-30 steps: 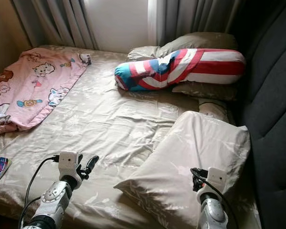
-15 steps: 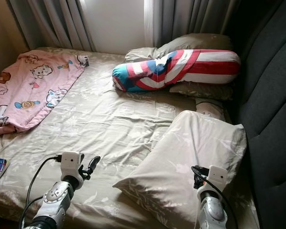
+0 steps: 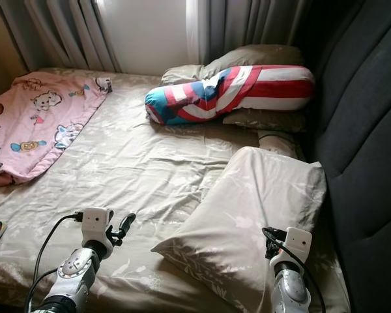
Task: Clean up the room
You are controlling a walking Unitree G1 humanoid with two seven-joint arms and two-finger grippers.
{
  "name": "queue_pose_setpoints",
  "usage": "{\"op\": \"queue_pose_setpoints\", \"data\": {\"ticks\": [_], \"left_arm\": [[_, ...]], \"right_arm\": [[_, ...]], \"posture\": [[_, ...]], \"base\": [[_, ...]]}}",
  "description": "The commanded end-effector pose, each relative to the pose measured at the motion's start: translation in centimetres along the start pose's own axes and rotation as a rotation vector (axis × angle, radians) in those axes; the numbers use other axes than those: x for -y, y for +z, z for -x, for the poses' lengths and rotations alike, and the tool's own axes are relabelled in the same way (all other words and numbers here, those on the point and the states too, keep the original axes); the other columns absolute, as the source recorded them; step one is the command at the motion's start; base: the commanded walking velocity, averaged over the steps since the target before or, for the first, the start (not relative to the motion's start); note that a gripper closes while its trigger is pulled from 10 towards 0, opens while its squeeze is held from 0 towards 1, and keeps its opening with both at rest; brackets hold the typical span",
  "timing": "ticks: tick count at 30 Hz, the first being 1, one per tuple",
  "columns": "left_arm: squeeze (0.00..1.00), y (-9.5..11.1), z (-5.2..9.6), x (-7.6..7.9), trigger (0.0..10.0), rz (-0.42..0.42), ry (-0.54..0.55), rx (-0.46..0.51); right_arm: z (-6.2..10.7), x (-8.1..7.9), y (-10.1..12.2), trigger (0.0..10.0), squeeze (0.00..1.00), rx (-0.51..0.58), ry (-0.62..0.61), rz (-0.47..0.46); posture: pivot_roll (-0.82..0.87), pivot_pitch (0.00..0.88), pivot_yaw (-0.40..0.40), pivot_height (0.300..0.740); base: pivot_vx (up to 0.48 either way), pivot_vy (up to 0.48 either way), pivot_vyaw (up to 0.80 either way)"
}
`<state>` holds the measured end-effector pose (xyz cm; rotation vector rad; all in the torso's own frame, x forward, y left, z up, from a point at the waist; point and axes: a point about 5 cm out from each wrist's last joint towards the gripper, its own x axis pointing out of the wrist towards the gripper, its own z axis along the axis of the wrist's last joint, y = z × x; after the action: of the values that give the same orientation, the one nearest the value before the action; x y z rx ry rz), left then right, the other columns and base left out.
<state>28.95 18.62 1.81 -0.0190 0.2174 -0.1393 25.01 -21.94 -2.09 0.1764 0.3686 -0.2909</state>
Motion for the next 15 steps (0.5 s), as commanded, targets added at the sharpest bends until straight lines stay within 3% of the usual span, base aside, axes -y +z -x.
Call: {"op": "queue_pose_setpoints", "data": {"ticks": [1, 15], "left_arm": [[0.00, 0.03, 0.08, -0.08, 10.0, -0.014, -0.003, 0.002], [0.00, -0.03, 0.14, -0.12, 10.0, -0.003, 0.004, 0.001]], "right_arm": [[0.06, 0.11, -0.23, 10.0, 0.00, -0.014, -0.005, 0.001], [-0.04, -0.18, -0.07, 10.0, 0.00, -0.008, 0.005, -0.006]], "posture": [[0.00, 0.028, -0.034, 0.662], [0.01, 0.029, -0.036, 0.662]], "base": [[0.000, 0.000, 0.00], [0.000, 0.000, 0.00]]}}
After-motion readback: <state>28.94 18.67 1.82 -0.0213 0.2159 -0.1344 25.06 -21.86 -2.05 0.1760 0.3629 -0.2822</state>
